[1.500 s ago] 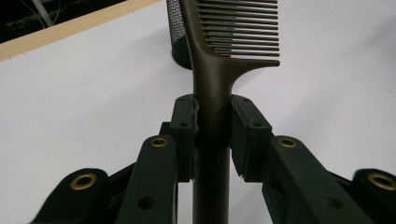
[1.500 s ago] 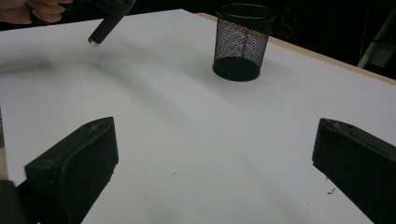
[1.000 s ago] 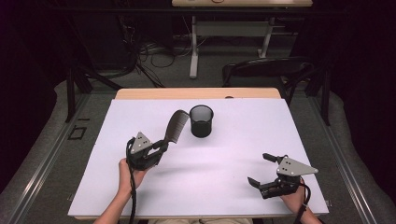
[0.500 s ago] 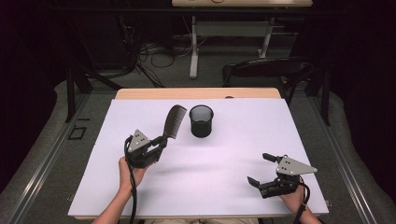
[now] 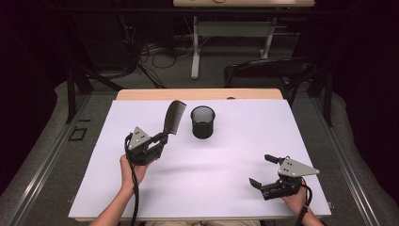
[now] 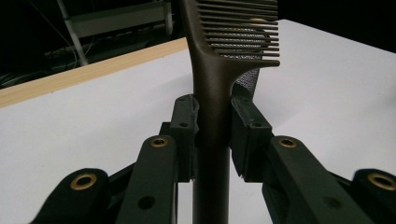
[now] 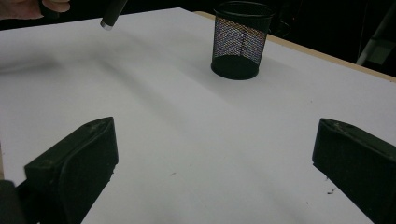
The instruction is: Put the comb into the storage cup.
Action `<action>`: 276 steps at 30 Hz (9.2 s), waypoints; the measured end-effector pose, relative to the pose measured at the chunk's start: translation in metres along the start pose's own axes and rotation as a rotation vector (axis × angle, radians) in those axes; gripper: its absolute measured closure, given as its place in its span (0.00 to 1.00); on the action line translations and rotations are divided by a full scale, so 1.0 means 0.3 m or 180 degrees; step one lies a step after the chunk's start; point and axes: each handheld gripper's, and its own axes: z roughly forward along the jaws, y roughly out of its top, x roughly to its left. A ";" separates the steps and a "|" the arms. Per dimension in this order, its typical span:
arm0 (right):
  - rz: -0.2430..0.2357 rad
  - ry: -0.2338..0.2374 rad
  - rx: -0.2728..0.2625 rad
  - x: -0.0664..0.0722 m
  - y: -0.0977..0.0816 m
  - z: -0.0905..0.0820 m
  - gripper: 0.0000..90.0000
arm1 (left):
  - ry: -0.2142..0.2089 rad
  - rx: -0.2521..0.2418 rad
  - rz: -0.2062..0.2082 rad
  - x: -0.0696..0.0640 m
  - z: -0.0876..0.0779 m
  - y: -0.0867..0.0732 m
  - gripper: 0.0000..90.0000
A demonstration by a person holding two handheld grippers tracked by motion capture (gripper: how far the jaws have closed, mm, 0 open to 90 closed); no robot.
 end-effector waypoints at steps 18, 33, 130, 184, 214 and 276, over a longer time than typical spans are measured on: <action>0.0013 -0.0004 -0.0012 -0.001 -0.001 0.001 0.00 | 0.0009 -0.0139 -0.0035 0.011 0.036 0.039 0.81; 0.0022 -0.0008 -0.0003 -0.002 -0.003 0.000 0.00 | 0.0001 -0.0219 -0.0037 0.022 0.063 0.076 0.81; 0.0015 0.0006 -0.0002 -0.003 -0.004 0.000 0.00 | 0.0026 -0.0550 -0.0179 0.068 0.255 0.276 0.81; 0.0022 0.0003 -0.0001 -0.006 -0.004 -0.003 0.00 | -0.0051 -0.0707 -0.0293 0.031 0.359 0.361 0.81; 0.0016 0.0008 -0.0008 -0.007 -0.004 -0.002 0.00 | -0.0159 -0.0722 -0.0301 -0.005 0.417 0.370 0.81; 0.0028 0.0013 -0.0019 -0.008 -0.004 -0.004 0.00 | -0.0237 -0.0705 -0.0336 -0.037 0.511 0.290 0.81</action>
